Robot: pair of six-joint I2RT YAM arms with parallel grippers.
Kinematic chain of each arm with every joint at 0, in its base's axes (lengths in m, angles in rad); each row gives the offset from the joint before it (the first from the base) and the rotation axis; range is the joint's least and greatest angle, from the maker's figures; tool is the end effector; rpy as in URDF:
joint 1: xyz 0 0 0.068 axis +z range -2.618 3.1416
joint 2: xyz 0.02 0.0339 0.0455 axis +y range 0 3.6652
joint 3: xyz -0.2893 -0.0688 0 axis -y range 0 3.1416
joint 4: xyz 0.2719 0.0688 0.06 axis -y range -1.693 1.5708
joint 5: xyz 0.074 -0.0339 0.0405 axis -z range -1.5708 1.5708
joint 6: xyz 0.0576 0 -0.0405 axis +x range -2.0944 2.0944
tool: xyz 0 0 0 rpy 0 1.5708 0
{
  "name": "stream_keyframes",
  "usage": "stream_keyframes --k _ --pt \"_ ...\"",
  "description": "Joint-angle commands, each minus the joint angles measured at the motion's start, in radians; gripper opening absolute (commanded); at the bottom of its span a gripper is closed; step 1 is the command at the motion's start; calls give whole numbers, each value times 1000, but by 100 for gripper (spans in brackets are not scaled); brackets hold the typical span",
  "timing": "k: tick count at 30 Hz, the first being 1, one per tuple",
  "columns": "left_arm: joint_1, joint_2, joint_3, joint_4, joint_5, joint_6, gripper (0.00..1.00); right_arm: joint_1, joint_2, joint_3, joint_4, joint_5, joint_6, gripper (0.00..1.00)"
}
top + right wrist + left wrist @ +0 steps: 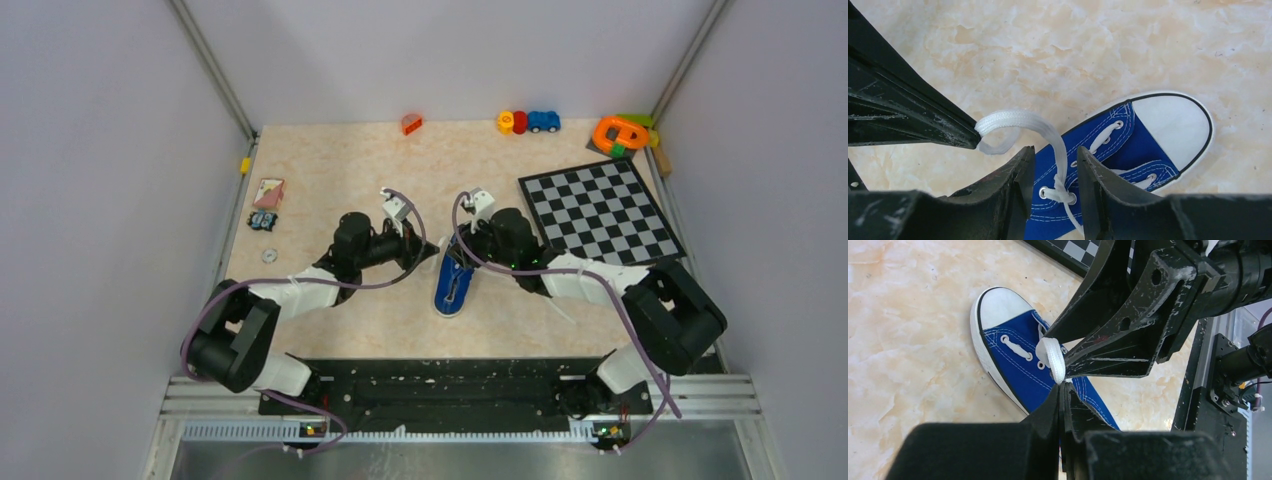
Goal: Tie the shoes
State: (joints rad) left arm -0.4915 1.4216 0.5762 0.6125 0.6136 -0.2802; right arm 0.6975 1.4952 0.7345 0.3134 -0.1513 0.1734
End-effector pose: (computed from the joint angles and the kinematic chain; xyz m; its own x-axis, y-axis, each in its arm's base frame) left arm 0.2666 -0.1803 0.2080 -0.4389 -0.0215 -0.8983 0.7892 0.4687 -0.3968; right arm 0.2662 0.2344 0.2013 -0.4541 -0.1580 -0.8768 -0.6708 0.7083 0.2198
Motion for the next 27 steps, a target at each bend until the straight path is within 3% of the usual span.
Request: stream_keyframes --k 1,12,20,27 --pt "2 -12 30 24 17 18 0 4 18 40 114 -6 -15 37" --pt "3 26 47 1 10 17 0 4 19 41 182 -1 0 27" --pt "4 61 57 3 12 6 0 -1 9 23 229 17 48 0" --pt "2 123 77 34 20 -26 0 -6 -16 -11 257 16 110 0"
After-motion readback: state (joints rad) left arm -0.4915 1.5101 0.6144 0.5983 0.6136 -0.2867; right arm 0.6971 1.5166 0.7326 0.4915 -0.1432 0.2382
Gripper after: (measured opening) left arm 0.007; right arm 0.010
